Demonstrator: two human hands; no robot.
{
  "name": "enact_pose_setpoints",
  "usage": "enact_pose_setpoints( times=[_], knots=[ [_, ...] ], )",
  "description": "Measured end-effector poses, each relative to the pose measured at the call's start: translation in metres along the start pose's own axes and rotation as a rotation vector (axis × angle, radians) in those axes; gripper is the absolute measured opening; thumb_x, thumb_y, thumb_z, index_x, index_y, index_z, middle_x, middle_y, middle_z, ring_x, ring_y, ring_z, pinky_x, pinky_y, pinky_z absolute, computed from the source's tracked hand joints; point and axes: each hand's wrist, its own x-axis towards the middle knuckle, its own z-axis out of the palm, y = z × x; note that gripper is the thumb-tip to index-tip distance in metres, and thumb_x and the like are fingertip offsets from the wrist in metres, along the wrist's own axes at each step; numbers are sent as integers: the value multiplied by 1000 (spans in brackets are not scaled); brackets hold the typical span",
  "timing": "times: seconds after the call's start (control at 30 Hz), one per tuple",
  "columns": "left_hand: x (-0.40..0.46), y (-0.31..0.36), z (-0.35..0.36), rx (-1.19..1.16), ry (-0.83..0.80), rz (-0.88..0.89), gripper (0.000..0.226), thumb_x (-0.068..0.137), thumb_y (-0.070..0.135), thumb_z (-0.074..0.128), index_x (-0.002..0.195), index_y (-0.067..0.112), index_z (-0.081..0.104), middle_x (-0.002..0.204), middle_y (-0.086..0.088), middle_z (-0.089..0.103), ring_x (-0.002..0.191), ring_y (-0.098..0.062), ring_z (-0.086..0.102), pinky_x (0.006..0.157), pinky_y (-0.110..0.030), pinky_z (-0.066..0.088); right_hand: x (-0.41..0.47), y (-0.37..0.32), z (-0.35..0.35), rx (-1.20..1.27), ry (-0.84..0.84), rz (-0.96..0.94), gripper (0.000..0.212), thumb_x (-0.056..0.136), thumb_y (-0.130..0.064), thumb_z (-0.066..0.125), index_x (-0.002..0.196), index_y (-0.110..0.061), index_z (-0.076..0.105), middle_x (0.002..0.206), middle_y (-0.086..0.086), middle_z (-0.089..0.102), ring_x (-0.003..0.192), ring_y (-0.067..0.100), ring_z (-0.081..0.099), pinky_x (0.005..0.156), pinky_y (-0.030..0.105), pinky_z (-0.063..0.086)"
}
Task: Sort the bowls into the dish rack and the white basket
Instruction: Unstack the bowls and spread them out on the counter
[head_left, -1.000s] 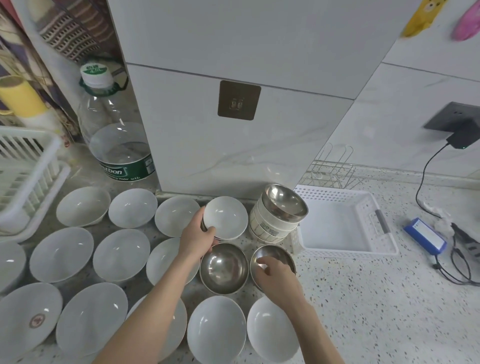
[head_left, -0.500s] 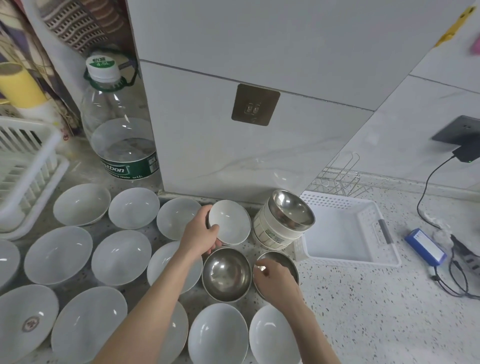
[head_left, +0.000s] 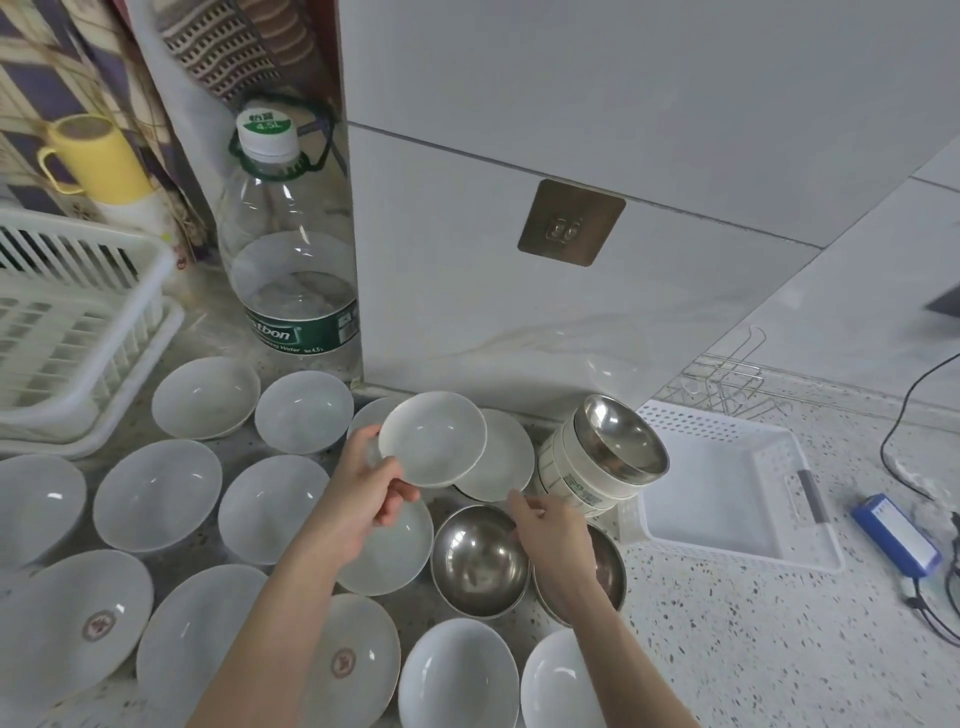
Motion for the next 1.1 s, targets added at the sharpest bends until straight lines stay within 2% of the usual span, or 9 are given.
enact_pose_setpoints(
  times=[0.1,0.27,0.37,0.5,0.67,0.83,0.97,1.03,1.1],
  knots=[
    [-5,-5,-10,-97,6,-35,45,94,-4,42,126,28,45,50,-8,63,36,-7,41,35,-17,30,12,-8,9,-5,23,51,48,90,-42,50,81,1,68,75,13,73,74,30,68,72,37,53],
    [-8,-11,-13,-152,-1,-78,47,95,-5,41,131,24,46,54,-10,59,39,-9,38,36,-17,30,29,-13,19,6,67,88,40,93,-32,49,81,1,68,63,4,72,59,13,64,58,25,45],
    [-9,-11,-12,-154,-5,-79,47,94,-5,41,129,27,46,52,-9,60,39,-9,39,37,-17,31,30,-16,23,39,77,108,29,92,-23,52,81,-1,67,63,3,72,50,6,61,54,23,45],
    [-10,-12,-14,-146,4,-63,48,93,-6,42,126,28,45,51,-9,62,37,-8,42,36,-17,32,30,-19,25,136,73,173,16,87,-10,51,84,-1,65,63,5,72,53,13,60,59,25,46],
    [-7,-20,-19,-177,-6,-73,48,94,-2,43,132,28,43,54,-9,63,39,-9,40,36,-19,33,28,-21,28,174,93,180,17,84,-7,48,85,-2,65,62,3,72,65,21,66,69,31,52],
    [-11,-24,-21,-266,-44,-70,45,94,1,44,129,28,47,55,-7,61,39,-8,38,34,-17,33,24,-24,25,201,113,144,16,83,-6,47,85,1,61,63,6,72,62,23,65,62,30,51],
    [-20,-23,-18,-341,-54,-53,41,93,0,44,122,29,52,55,-5,59,38,-6,36,34,-15,31,20,-27,21,234,122,125,20,86,-7,47,94,4,62,69,12,72,66,23,70,56,26,49],
    [-27,-23,-18,-376,-56,-39,40,93,0,43,118,29,54,56,-5,58,39,-5,36,34,-15,31,16,-28,18,239,124,107,22,86,-6,46,100,3,61,72,13,72,64,21,69,58,27,50],
    [-34,-23,-19,-415,-63,-31,39,94,0,43,113,30,57,57,-5,57,38,-6,35,34,-15,30,7,-27,15,269,118,81,21,87,-6,46,104,-2,58,73,9,72,67,21,70,66,35,56]
  ],
)
